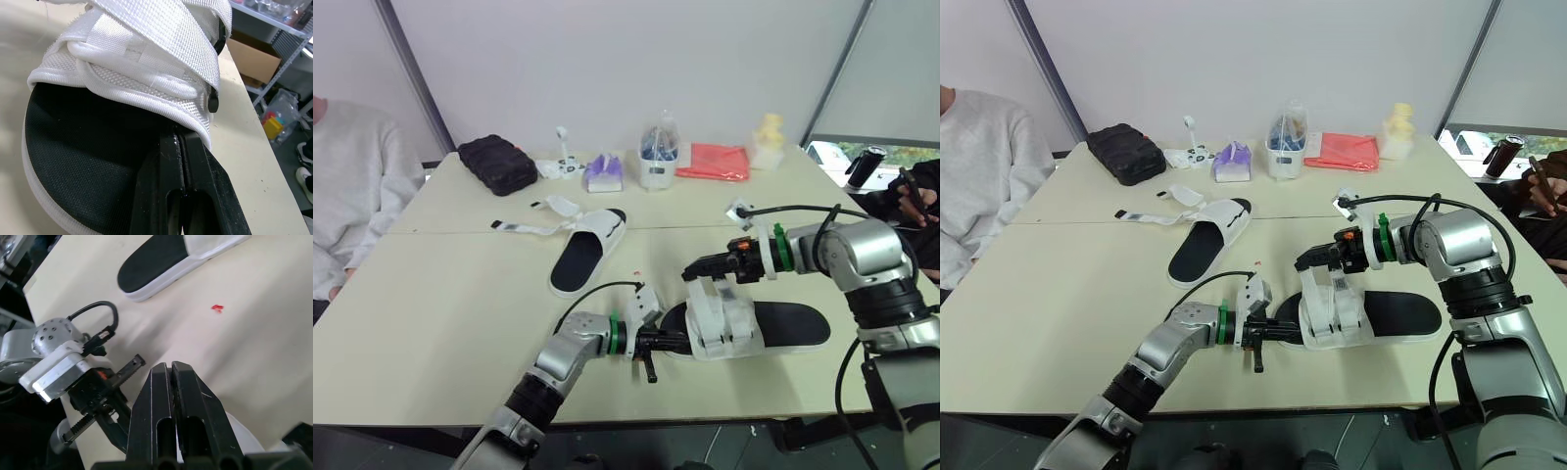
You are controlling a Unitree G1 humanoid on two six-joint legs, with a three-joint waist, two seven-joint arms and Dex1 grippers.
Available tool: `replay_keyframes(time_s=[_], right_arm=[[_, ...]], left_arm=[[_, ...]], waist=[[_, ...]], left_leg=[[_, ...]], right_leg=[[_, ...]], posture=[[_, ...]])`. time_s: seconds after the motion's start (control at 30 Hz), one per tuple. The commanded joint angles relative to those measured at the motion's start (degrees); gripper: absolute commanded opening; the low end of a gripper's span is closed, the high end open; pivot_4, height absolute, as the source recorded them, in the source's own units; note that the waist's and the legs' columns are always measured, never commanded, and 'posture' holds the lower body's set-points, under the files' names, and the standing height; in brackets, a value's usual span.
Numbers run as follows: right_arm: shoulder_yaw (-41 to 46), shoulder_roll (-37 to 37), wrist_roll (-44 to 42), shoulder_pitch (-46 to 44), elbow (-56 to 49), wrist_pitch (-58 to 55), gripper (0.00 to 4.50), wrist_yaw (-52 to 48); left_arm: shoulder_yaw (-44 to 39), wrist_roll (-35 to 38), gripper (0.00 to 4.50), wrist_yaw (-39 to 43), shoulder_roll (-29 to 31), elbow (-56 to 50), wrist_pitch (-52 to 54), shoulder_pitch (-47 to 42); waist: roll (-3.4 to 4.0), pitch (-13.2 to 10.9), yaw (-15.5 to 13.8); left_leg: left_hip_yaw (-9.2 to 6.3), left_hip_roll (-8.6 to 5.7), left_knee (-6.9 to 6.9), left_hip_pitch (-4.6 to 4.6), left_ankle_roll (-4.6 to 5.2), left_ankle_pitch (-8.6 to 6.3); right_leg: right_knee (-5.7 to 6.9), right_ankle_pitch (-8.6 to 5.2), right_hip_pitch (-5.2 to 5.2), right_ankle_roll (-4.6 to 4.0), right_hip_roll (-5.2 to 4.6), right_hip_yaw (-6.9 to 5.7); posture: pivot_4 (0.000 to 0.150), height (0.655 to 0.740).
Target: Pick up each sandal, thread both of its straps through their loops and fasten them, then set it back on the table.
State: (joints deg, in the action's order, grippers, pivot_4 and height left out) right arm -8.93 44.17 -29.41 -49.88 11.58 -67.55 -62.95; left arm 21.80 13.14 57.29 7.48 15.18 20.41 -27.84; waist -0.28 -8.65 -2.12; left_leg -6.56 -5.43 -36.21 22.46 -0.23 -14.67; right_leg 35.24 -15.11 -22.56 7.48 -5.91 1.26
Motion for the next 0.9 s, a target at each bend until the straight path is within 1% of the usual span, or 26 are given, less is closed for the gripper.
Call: replay_keyframes(time_s=[0.03,0.33,0.47,0.53,0.57,0.63,0.73,0.83,0.87,0.9], right_arm=[[0.02,1.71,2.78,1.35,0.15,3.5,0.04,1.34],[-7.4,3.18,10.53,6.78,-0.98,11.14,0.04,1.35],[-7.3,2.52,11.88,6.7,-0.62,12.9,0.04,1.33],[-5.9,2.09,11.97,6.18,0.21,13.67,0.04,1.81],[-3.63,1.46,11.09,5.63,0.87,14.42,0.29,2.37],[3.17,0.42,6.03,3.57,1.46,10.89,0.92,2.42],[9.92,-0.26,2.37,2.06,1.65,7.43,2.5,4.36],[17.47,1.11,-0.97,3.29,0.73,4.93,4.11,6.02],[20.1,2.47,-1.77,5.19,0.65,3.96,4.47,6.33],[22.17,3.67,-2.47,7.32,0.37,3.21,4.47,6.29]], left_arm=[[0.36,-2.4,0.0,-1.83,0.8,3.08,0.79,0.54],[0.29,-2.54,0.0,-2.07,0.74,3.2,0.74,0.45],[0.27,-2.58,0.0,-2.09,0.76,3.3,0.73,0.36],[0.24,-2.57,0.0,-2.08,0.77,3.34,0.72,0.32],[0.25,-2.56,0.0,-2.07,0.77,3.32,0.71,0.33],[0.21,-2.58,0.0,-2.1,0.81,3.18,0.38,0.48],[0.12,-2.51,0.0,-2.19,0.93,2.78,0.07,0.9],[-0.04,-2.37,0.0,-2.04,1.2,2.37,-0.42,1.35],[-0.27,-2.38,0.0,-1.95,1.33,2.34,-1.28,1.32],[-0.63,-2.21,0.0,-1.93,1.36,2.3,-1.81,1.22]], waist=[[0.0,0.0,0.01],[0.0,0.0,-0.01],[0.0,0.0,0.03],[0.0,0.0,0.04],[0.0,0.0,0.04],[0.0,0.0,-0.01],[0.01,0.0,-0.06],[0.0,0.0,-0.15],[0.0,0.0,-0.18],[0.0,-0.01,-0.31]], left_leg=[[0.0,0.0,0.0,0.0,0.0,0.0],[0.01,0.0,-0.02,-0.01,0.0,0.0],[0.01,0.0,-0.02,-0.04,0.0,0.0],[0.01,0.0,-0.03,-0.04,0.0,0.0],[0.01,0.0,-0.03,-0.04,-0.01,0.0],[0.01,0.0,-0.03,-0.04,-0.01,0.01],[0.01,0.0,-0.01,-0.01,-0.02,0.01],[-0.03,0.0,0.0,0.0,-0.02,0.01],[-0.03,0.0,0.01,0.0,-0.02,0.01],[-0.01,0.0,0.03,0.0,-0.02,0.01]], right_leg=[[0.0,0.0,0.0,0.0,0.0,0.0],[0.0,0.0,0.03,0.01,0.01,-0.01],[0.0,0.01,0.06,0.01,0.02,-0.01],[0.0,0.01,0.07,0.02,0.02,-0.01],[0.0,0.01,0.06,0.02,0.02,-0.01],[0.0,0.01,0.06,0.02,0.02,-0.01],[0.01,0.02,-0.01,0.02,0.02,0.01],[0.01,0.02,0.01,0.01,0.02,0.0],[0.0,0.02,0.02,0.01,0.01,0.0],[-0.01,0.02,0.01,0.01,0.0,0.0]], posture=[[0.15,0.74],[0.15,0.74],[0.15,0.74],[0.15,0.74],[0.15,0.74],[0.15,0.74],[0.15,0.74],[0.15,0.74],[0.15,0.74],[0.15,0.74]])
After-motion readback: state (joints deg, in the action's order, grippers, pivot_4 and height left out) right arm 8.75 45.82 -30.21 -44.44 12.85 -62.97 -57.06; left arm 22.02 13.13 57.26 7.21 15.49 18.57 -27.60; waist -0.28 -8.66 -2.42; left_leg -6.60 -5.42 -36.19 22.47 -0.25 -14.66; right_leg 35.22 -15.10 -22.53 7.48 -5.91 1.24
